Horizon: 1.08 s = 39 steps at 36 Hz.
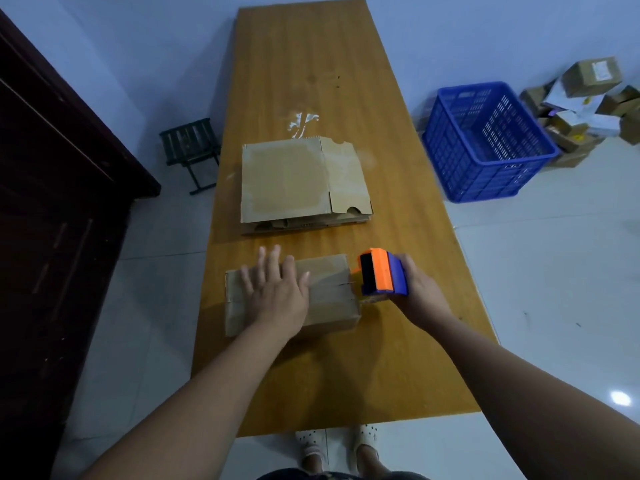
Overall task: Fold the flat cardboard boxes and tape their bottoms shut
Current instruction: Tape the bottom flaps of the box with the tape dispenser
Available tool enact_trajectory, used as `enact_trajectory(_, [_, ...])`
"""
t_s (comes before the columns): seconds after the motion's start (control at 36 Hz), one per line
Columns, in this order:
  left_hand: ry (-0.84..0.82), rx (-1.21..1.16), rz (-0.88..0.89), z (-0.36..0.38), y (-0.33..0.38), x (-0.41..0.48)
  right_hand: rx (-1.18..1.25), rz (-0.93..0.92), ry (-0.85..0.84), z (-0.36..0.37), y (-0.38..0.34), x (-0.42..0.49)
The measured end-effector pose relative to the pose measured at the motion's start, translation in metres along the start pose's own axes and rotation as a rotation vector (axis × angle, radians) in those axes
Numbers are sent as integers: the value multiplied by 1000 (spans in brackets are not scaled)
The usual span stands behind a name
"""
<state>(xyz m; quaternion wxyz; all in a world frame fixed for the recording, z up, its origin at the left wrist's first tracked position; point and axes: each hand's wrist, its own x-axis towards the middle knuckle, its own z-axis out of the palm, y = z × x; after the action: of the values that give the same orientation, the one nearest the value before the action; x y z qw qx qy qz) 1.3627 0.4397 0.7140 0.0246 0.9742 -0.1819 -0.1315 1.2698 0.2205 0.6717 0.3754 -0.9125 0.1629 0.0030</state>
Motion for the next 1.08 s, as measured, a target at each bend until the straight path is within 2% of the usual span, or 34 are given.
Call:
enact_trajectory(0.06, [-30, 14, 152, -1, -4, 6, 15, 1, -18, 0, 2, 0])
enact_trajectory(0.11, [-61, -2, 212, -3, -9, 10, 47, 11, -29, 1, 2, 0])
enact_trajectory(0.31, [-59, 35, 174, -3, -9, 13, 140, 46, -25, 5, 6, 1])
enact_trajectory(0.47, [-22, 12, -52, -6, 14, 17, 147, 41, -7, 8, 6, 3])
enact_trajectory(0.61, [27, 9, 73, 0, 14, 15, 106, -14, -33, 0, 10, 9])
enact_trajectory(0.72, [-10, -9, 161, 0, 8, 20, 10, -67, -66, -10, 12, 17])
enact_trajectory(0.92, [-17, 41, 157, -4, 7, 17, -65, -106, -93, -20, 10, 22])
enact_trajectory(1.08, [-10, 37, 157, -2, 7, 18, -151, -8, -81, -26, 31, 12])
